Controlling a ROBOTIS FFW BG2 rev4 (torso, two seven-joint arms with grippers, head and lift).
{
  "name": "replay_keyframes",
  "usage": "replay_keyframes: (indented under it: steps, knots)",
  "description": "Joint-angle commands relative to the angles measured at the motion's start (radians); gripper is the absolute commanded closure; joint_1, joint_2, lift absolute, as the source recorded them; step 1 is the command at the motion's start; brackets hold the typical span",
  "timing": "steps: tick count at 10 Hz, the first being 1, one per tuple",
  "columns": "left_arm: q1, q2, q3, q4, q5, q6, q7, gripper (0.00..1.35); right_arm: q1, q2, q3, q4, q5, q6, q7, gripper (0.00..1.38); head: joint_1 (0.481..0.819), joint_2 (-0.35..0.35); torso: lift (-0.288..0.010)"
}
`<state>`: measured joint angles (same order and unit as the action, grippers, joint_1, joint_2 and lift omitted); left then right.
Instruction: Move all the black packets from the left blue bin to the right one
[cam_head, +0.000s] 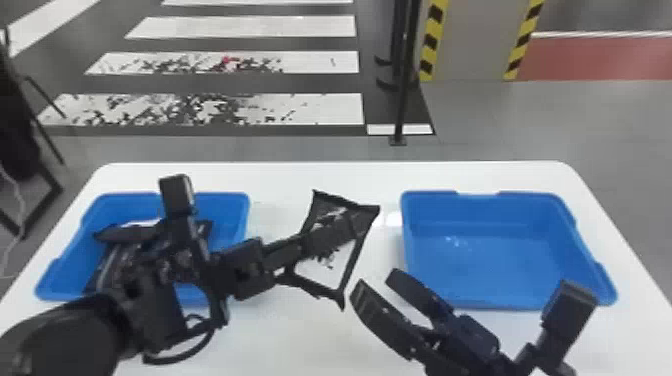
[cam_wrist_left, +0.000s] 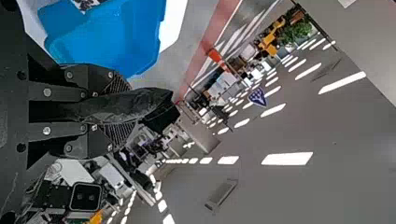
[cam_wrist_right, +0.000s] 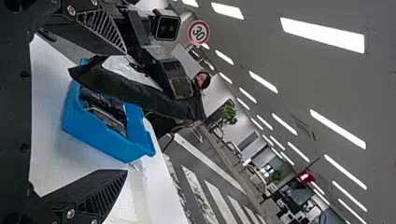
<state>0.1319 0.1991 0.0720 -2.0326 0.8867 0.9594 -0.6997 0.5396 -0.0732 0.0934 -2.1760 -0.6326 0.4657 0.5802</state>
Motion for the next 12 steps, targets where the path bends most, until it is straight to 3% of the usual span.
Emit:
replay_keyframes:
  steps: [1, 2, 3, 4, 6, 7, 10, 12]
  knots:
    - [-0.017, -0.001, -0.022, 0.019, 0.011, -0.007, -0.001, 1.21, -0.007, -0.003, 0.022, 0.0, -0.008, 0.02, 0.001, 0.12, 0.695, 0.041, -0.154]
    - [-0.019, -0.003, -0.032, 0.021, 0.019, -0.01, 0.0, 1.21, -0.017, -0.003, 0.032, 0.008, -0.014, 0.028, 0.001, 0.13, 0.695, 0.045, -0.154]
    - [-0.024, -0.003, -0.042, 0.024, 0.025, -0.002, -0.001, 1.21, -0.032, -0.003, 0.044, 0.032, -0.057, 0.025, 0.0, 0.3, 0.695, 0.049, -0.154]
    - [-0.026, -0.003, -0.048, 0.031, 0.033, -0.002, 0.0, 1.21, -0.037, -0.002, 0.044, 0.044, -0.079, 0.023, 0.0, 0.69, 0.695, 0.051, -0.154]
    - [-0.026, -0.003, -0.052, 0.034, 0.041, 0.0, -0.001, 1.21, -0.037, 0.0, 0.044, 0.062, -0.085, -0.017, -0.002, 1.16, 0.695, 0.047, -0.154]
    - [-0.026, -0.003, -0.052, 0.034, 0.041, -0.002, 0.0, 1.21, -0.037, 0.0, 0.044, 0.079, -0.087, -0.061, -0.003, 1.28, 0.695, 0.041, -0.154]
    - [-0.017, -0.009, -0.054, 0.041, 0.065, -0.056, 0.014, 1.17, -0.034, 0.0, 0.046, 0.084, -0.097, -0.085, -0.002, 1.28, 0.695, 0.024, -0.154]
    - [-0.007, -0.024, -0.046, 0.065, 0.079, -0.093, 0.025, 0.94, -0.037, 0.0, 0.054, 0.086, -0.111, -0.085, 0.004, 1.28, 0.695, 0.028, -0.154]
